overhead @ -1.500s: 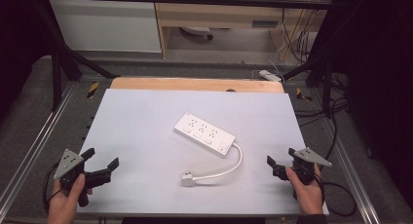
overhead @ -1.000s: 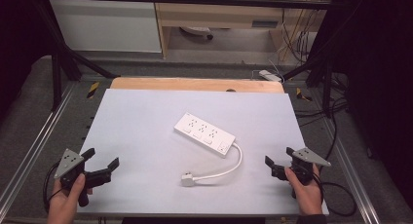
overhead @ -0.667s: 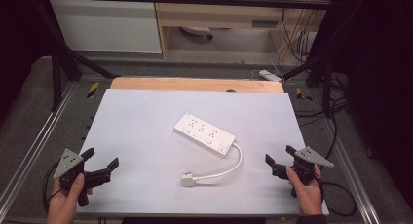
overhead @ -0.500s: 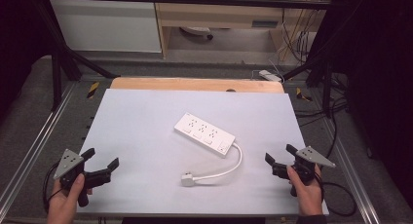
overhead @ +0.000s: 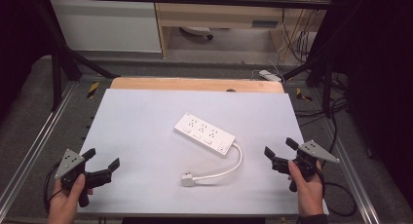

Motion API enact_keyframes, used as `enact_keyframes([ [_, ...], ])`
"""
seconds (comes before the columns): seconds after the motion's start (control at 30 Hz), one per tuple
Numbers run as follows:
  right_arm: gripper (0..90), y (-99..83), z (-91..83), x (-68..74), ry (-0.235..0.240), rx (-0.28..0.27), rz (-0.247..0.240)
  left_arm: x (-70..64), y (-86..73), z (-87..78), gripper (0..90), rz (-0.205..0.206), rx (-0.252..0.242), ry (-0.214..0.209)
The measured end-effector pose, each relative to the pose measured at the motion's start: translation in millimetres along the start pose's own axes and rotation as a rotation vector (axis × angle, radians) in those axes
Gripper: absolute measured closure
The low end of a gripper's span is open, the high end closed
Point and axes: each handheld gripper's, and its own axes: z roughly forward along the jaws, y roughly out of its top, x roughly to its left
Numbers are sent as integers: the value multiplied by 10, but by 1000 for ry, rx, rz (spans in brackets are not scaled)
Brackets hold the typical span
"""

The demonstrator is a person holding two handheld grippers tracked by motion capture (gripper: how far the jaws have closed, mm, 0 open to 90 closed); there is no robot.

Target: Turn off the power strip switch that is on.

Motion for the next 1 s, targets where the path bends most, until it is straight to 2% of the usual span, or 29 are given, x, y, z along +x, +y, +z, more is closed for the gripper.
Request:
enact_keyframes([
  [0.27,27,165,73,119,39,27,-16,-8,-4,7,47,5,3,-5],
  [1.0,31,479,276,357,68,35,-39,-18,-7,14,47,7,7,-9],
])
